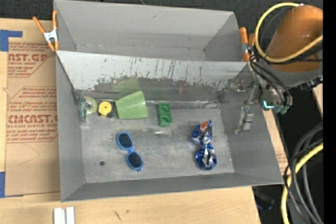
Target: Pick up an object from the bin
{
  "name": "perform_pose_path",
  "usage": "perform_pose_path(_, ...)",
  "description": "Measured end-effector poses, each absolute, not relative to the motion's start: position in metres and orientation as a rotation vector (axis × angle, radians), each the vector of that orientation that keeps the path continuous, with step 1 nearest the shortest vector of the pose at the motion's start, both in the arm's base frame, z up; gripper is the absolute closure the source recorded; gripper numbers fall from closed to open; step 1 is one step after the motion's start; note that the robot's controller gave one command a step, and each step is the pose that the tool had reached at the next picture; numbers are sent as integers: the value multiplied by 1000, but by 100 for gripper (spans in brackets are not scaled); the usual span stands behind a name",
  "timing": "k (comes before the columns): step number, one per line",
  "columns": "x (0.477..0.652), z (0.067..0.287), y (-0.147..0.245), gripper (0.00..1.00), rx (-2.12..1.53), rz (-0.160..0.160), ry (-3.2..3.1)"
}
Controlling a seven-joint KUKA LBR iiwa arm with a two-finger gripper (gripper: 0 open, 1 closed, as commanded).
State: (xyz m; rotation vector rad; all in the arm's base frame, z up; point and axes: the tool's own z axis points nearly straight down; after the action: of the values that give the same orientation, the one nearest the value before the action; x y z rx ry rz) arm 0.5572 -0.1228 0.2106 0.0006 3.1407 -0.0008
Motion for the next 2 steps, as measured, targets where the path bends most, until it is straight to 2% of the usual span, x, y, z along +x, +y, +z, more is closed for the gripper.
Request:
perform_pose_path(1, 509, 73, -89, 0, -983, -10, 2965)
perform_pose_path(2, 492, 101, -71, 0, -1551, -1, 2727)
